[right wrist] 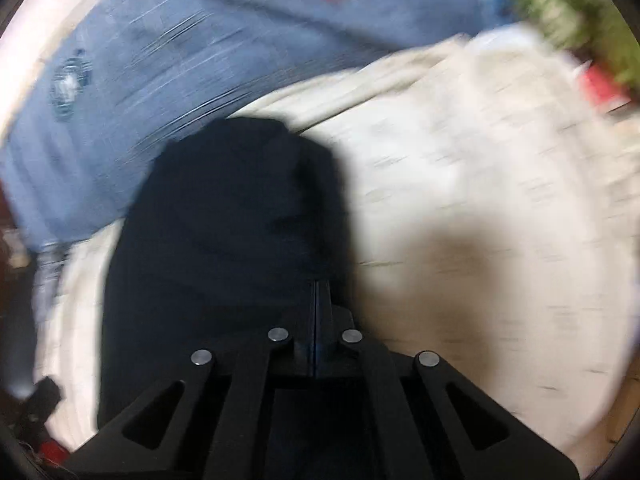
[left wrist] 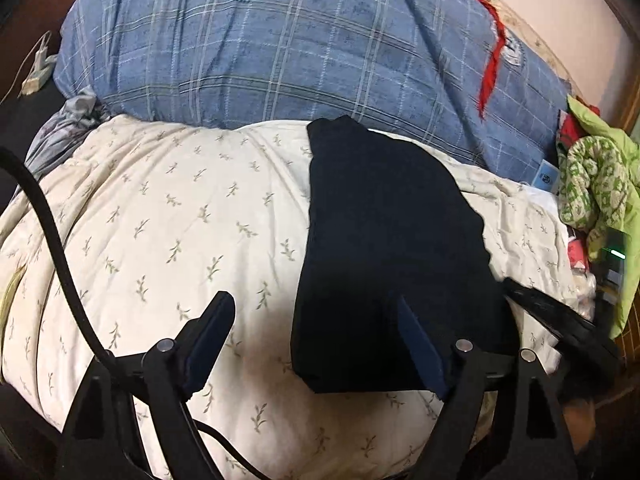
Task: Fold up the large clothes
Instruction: 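Release the folded navy jacket with both grippers and pull back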
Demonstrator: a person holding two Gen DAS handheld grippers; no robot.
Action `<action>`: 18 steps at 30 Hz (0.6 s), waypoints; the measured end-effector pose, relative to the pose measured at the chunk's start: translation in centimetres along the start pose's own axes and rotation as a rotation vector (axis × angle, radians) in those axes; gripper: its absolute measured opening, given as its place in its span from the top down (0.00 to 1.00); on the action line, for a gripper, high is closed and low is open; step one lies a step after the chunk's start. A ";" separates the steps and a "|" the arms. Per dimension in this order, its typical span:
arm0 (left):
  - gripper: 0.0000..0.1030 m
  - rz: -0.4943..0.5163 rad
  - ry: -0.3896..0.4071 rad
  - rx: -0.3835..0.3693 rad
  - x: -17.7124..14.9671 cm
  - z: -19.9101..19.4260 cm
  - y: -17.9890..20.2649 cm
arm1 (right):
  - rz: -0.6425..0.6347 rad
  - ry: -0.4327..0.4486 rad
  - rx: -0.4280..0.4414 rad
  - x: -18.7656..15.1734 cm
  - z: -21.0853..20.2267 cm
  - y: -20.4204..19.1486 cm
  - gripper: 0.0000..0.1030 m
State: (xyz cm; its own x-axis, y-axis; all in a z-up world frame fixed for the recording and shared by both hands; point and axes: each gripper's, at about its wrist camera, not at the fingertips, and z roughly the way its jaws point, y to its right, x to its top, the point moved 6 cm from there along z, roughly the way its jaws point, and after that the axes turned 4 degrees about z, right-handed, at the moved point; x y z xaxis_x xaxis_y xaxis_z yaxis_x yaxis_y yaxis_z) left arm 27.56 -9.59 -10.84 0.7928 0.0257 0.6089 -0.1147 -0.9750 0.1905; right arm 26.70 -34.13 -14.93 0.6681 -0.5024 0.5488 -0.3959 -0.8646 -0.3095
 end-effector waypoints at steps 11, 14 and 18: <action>0.19 0.019 -0.132 0.020 -3.7 3.2 -0.6 | 0.003 -0.207 0.100 -8.0 1.7 0.6 1.00; 0.18 -0.003 -0.104 0.034 -4.0 2.4 -1.5 | 0.039 -0.183 0.101 -7.2 -0.3 1.0 1.00; 0.17 -0.027 -0.016 -0.006 -2.9 0.9 -1.6 | -0.008 -0.067 0.129 -5.8 -3.3 -0.5 0.94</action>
State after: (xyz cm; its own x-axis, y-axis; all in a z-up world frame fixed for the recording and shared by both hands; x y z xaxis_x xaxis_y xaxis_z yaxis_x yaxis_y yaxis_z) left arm 26.04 -8.33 -13.60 0.8054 0.0483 0.5908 -0.0967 -0.9726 0.2114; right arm 20.94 -30.73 -15.40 0.7133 -0.4914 0.4997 -0.3089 -0.8605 -0.4052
